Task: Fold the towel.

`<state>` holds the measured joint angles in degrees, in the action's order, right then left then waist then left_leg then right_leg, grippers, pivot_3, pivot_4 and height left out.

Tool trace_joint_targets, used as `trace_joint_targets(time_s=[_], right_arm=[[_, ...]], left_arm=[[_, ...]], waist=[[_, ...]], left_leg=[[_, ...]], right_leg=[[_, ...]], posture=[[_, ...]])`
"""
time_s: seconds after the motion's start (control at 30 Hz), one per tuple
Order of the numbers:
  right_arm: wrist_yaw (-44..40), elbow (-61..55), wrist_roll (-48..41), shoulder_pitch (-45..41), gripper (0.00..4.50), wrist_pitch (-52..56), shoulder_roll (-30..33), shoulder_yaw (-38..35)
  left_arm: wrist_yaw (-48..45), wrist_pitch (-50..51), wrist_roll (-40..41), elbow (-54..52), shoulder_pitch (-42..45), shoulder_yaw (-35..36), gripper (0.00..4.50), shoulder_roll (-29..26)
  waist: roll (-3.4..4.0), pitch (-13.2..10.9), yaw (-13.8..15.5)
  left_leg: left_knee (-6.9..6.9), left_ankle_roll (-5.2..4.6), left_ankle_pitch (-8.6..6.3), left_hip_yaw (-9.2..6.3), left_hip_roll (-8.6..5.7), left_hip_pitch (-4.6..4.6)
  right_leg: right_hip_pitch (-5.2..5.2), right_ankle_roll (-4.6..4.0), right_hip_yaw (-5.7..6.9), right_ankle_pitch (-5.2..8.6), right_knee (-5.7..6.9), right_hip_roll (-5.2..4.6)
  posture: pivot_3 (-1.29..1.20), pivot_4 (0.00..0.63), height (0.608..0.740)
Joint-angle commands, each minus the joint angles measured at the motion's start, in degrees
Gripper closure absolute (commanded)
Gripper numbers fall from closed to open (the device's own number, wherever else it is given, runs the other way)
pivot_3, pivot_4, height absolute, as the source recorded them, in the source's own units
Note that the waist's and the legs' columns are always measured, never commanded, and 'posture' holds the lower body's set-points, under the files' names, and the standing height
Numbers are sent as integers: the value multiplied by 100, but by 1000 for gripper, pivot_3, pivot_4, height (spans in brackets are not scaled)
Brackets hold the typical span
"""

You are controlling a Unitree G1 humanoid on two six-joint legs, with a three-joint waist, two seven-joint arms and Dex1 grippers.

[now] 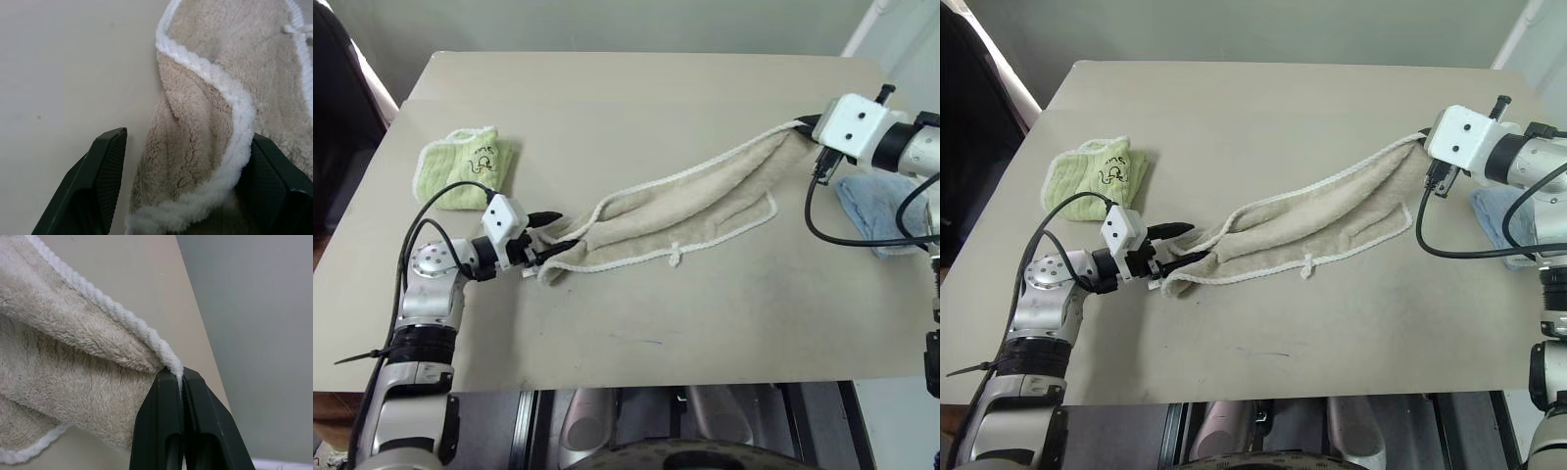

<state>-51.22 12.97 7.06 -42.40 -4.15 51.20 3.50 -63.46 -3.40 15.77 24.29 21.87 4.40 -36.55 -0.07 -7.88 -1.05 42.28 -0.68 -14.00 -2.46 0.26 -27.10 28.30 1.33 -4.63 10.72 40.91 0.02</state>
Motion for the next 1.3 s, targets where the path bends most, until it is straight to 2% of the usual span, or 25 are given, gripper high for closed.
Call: trace_joint_targets(time_s=[0.03, 0.27, 0.43, 0.63, 0.73, 0.97, 1.3], right_arm=[[78, -172, -12, -87, 4500, -26, 122, -182], [69, -153, -10, -101, 4500, -35, 114, -158], [79, -147, -7, -108, 4500, -38, 110, -159], [88, -157, -4, -97, 4500, -26, 134, -182], [96, -158, -1, -89, 4500, -23, 140, -188], [117, -191, 0, -43, 4500, -10, 149, -202], [168, -178, 0, -29, 4500, -38, 160, -184]], left_arm=[[83, -117, 173, 47, 241, 201, 1022, 105], [83, -187, 368, 130, 431, 378, 1022, 227], [-72, -536, 110, 285, 367, 176, 1022, 140], [-222, -355, 152, 286, 329, 116, 1022, 158], [-206, -336, 175, 327, 370, 151, 1946, 181], [-119, -116, 383, 272, 468, 287, 4443, 261], [-140, 25, 496, 222, 507, 309, 4443, 278]], waist=[[0, 0, 3], [0, 0, 11], [0, 0, 10], [0, 0, 9], [0, 0, 9], [0, 0, 10], [0, 0, 10]], left_leg=[[0, 0, 0, -1, 0, 0], [3, -2, 1, 0, 0, -3], [4, -2, 1, 0, 0, -3], [5, -3, 1, 0, 0, -5], [5, -3, 1, 0, 0, -4], [5, -3, 2, 0, 0, -5], [6, -3, 2, 1, 0, -5]], right_leg=[[0, 0, 0, 0, 0, 0], [1, 3, 1, -2, 0, 0], [1, 6, 1, -2, 0, 0], [0, 6, 1, -2, 0, 0], [0, 6, 1, -2, 0, 0], [0, 6, 1, -3, 0, 0], [0, 7, 1, -3, 0, 0]], posture=[[0, 150, 697], [0, 150, 697], [0, 150, 697], [0, 150, 697], [0, 150, 697], [0, 150, 697], [0, 150, 697]])
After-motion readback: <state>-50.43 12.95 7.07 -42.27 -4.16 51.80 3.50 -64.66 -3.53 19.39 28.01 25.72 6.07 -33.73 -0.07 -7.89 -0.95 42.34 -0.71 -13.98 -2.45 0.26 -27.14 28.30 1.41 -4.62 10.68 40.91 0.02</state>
